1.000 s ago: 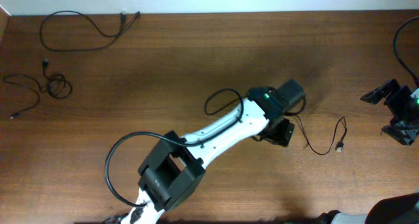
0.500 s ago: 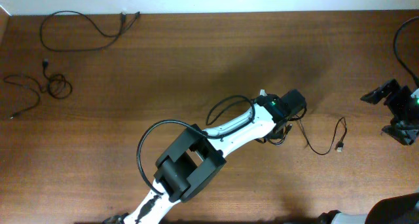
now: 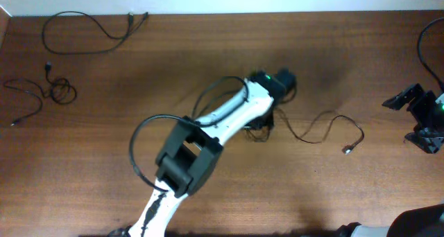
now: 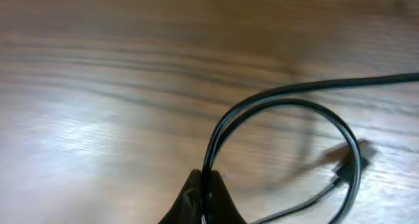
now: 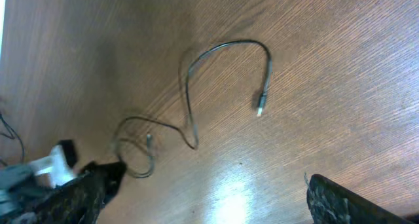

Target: Untangle cables

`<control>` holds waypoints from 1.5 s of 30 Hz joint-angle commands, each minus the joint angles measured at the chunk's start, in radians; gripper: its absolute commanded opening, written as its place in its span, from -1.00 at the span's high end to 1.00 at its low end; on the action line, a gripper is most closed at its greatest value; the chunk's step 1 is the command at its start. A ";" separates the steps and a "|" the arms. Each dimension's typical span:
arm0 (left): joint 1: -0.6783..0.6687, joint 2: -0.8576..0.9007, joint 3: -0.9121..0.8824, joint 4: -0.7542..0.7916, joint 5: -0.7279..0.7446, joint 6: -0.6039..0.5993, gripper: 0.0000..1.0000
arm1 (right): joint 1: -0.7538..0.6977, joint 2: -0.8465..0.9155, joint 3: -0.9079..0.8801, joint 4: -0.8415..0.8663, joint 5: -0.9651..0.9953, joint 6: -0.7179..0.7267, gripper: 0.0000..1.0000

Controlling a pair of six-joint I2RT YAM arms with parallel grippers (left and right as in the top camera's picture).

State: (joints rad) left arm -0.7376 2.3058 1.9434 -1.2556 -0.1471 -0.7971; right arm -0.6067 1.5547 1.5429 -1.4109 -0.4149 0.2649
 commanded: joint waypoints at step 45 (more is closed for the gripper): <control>1.756 -0.325 0.034 -0.062 -0.033 0.082 0.95 | -0.002 -0.010 0.015 -0.003 0.012 -0.006 -0.97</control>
State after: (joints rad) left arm 1.0080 1.9282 1.9728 -1.3636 -0.1654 -0.7769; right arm -0.6067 1.5547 1.5429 -1.4117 -0.4149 0.2611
